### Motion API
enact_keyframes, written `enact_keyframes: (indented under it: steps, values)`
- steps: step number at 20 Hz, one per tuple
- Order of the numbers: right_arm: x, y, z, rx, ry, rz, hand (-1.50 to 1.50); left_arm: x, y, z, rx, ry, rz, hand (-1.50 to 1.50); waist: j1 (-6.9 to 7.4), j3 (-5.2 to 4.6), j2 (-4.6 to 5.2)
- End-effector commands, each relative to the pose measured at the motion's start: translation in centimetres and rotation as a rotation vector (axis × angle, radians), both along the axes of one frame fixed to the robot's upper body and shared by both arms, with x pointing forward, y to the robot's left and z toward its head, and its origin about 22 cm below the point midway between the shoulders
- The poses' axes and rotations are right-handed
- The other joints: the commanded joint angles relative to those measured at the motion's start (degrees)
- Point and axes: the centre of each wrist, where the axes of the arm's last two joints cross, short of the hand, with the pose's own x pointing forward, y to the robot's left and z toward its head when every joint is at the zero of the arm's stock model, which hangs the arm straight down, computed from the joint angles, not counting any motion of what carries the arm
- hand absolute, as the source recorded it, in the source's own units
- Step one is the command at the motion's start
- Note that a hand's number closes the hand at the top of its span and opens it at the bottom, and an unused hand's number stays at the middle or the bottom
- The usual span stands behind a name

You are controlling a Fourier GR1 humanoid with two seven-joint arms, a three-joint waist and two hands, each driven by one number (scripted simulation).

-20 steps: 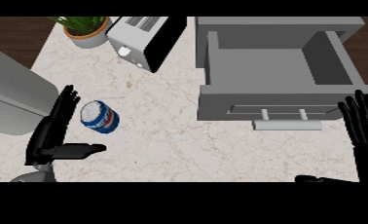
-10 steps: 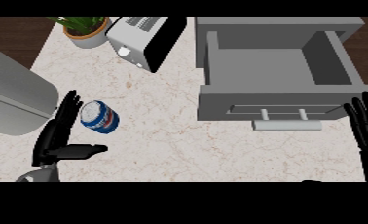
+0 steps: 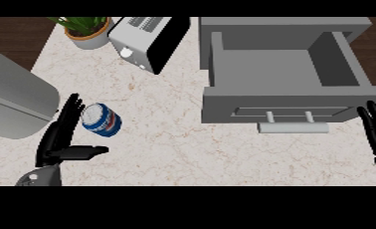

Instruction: Pick up the can, place it into the drawer and close the drawer

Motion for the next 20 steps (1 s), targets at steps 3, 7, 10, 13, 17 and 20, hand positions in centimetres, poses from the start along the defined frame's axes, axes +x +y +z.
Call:
enact_keyframes:
  steps: [3, 7, 10, 13, 17, 20]
  values:
    - [0.1, -2.1, -0.4, 0.005, 0.003, -0.016, -1.5, 1.1, 0.2, 1.8, 0.003, 0.005, 0.007, -1.5, 0.19, 0.02, -0.05]
    - [-0.7, -0.1, -0.9, -0.006, 0.022, 0.0, -1.5, 1.0, -1.6, -1.7, 0.007, 0.005, 0.015, -1.5, -0.04, 0.0, 0.0]
    - [-1.6, 0.5, -1.0, -0.002, 0.019, 0.021, -1.5, 2.4, -2.0, -0.7, -0.002, -0.013, -0.015, -1.5, -0.04, 0.0, -0.03]
    - [-0.7, -2.8, -0.3, 0.01, -0.008, -0.007, -1.5, 3.3, -2.8, -0.1, -0.032, 0.006, -0.027, -1.5, 0.02, 0.01, -0.04]
    - [-0.4, -0.2, 0.4, 0.006, -0.006, -0.026, -1.5, 2.5, -1.1, 0.0, -0.01, 0.007, -0.017, -1.5, 0.14, 0.01, -0.05]
    - [-1.2, 0.5, 0.2, 0.025, 0.001, 0.005, -1.5, 5.2, -4.9, -1.1, -0.01, -0.007, -0.039, -1.5, -0.41, -0.03, 0.08]
